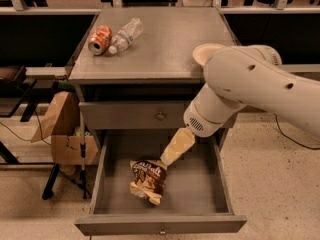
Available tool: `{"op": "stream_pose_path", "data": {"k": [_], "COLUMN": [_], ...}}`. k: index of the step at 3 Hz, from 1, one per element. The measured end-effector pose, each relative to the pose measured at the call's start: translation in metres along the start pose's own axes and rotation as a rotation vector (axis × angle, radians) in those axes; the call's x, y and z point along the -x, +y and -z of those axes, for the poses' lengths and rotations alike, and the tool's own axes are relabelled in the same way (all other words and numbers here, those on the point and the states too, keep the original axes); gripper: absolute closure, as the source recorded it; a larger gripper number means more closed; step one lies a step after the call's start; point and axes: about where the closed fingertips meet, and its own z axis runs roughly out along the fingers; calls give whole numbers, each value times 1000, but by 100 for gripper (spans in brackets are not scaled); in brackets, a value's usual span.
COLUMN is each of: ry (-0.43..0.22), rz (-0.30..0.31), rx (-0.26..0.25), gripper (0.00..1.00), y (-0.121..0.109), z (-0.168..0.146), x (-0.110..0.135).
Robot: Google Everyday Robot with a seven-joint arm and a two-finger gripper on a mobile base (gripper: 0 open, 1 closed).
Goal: Pick brown chip bag from middle drawer and place on counter
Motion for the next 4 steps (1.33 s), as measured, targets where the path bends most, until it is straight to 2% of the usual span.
{"op": "stream_pose_path", "data": {"k": [2,3,4], "ry": [-1,-5,-43], "rz": [-25,-140,-294], "rx": [-5,7,48], "gripper": [0,0,0], "y": [0,-2,-10], "z": [-3,-67,-139], "x": [0,11,25]}}
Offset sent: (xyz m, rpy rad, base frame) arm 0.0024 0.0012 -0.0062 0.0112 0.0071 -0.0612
